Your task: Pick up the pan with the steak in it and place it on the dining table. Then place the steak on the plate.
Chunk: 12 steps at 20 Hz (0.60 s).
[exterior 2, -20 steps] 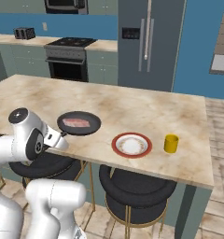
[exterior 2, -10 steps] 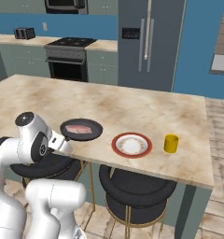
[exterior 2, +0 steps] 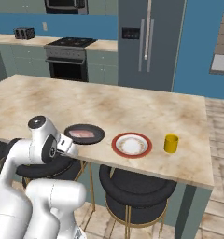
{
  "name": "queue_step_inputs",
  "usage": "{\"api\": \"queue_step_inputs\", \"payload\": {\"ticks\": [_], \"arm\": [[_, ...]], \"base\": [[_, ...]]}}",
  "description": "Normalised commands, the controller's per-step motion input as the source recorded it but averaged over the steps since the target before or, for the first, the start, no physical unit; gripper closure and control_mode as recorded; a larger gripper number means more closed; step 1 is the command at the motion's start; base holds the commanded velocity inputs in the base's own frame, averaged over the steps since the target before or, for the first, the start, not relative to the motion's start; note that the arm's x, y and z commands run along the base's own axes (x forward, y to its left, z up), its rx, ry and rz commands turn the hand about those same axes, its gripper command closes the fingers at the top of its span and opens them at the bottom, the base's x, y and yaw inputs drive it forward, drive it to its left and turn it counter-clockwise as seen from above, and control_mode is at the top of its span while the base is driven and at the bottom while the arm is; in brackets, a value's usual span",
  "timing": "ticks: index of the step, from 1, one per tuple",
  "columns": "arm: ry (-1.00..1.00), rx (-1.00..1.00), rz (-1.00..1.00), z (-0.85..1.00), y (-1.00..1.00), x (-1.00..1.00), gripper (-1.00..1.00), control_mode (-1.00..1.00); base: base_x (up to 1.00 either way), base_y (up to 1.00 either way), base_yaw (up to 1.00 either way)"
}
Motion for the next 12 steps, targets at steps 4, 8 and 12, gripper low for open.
{"api": "queue_step_inputs", "payload": {"ticks": [4, 8, 12], "arm": [[0.05, 0.0, 0.06, -0.51, 0.0, 0.5, 1.0, -1.0], [0.0, -0.03, 0.05, -0.53, -0.01, 0.31, 1.0, -1.0], [0.0, -0.02, 0.03, -0.61, -0.1, 0.19, 1.0, -1.0]], "base": [[0.0, 0.0, 0.0], [0.0, 0.0, 0.0], [0.0, 0.0, 0.0]]}}
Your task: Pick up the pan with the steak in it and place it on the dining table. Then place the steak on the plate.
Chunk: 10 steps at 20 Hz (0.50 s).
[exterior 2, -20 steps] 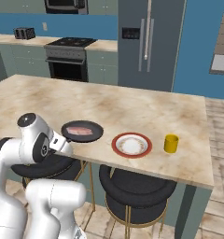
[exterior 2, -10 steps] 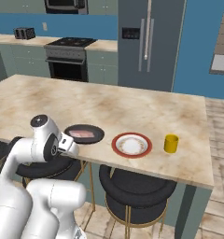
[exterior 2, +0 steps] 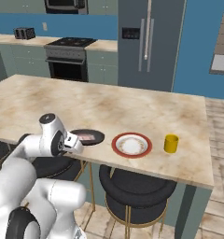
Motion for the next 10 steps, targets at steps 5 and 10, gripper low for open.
{"api": "queue_step_inputs", "payload": {"ticks": [5, 10], "arm": [[0.0, 0.0, 0.04, -0.65, -0.07, 0.53, 1.0, -1.0], [0.04, 0.0, 0.05, -0.65, -0.05, 0.45, 1.0, -1.0]], "base": [[0.0, 0.0, 0.0], [0.0, 0.0, 0.0]]}}
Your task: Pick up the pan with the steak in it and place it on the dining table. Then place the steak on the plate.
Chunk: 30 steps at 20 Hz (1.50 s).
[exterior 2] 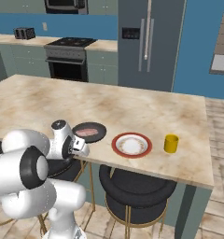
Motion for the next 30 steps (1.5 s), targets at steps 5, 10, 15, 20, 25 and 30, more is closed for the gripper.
{"api": "queue_step_inputs", "payload": {"ticks": [5, 10, 15, 20, 25, 30], "arm": [[0.01, 0.0, 0.02, -0.16, -0.03, 0.0, 1.0, -1.0], [0.0, 0.0, 0.0, -0.04, 0.0, 0.01, 1.0, -1.0], [0.0, 0.0, 0.0, -0.12, 0.0, 0.09, -1.0, -1.0], [-0.01, 0.01, 0.0, 0.01, -0.01, 0.11, -1.0, -1.0], [0.0, 0.04, -0.02, 0.22, 0.0, 0.2, -1.0, -1.0], [-0.02, 0.03, -0.01, 0.44, 0.0, -0.12, -1.0, -1.0]], "base": [[0.0, 0.0, 0.0], [0.0, 0.0, 0.0], [0.0, 0.0, 0.0], [0.0, 0.0, 0.0], [0.0, 0.0, 0.0], [0.0, 0.0, 0.0]]}}
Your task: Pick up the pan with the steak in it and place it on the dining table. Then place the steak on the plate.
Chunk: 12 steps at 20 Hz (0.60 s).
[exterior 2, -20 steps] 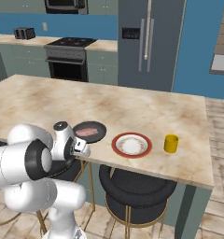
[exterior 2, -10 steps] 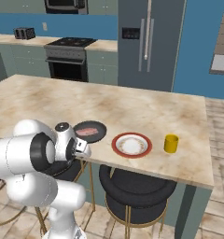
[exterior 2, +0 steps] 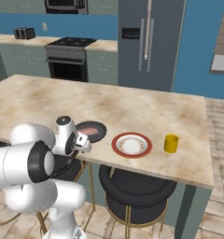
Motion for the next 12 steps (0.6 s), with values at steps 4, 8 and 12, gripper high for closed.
{"api": "queue_step_inputs", "payload": {"ticks": [4, 8, 12], "arm": [[-0.08, 0.01, 0.0, 0.55, 0.0, -0.37, -1.0, -1.0], [-0.07, 0.05, -0.03, 0.81, 0.01, -0.05, -1.0, -1.0], [-0.03, 0.07, -0.09, 0.76, 0.0, 0.03, -1.0, -1.0]], "base": [[0.0, 0.0, 0.0], [0.0, 0.0, 0.0], [0.0, 0.0, 0.0]]}}
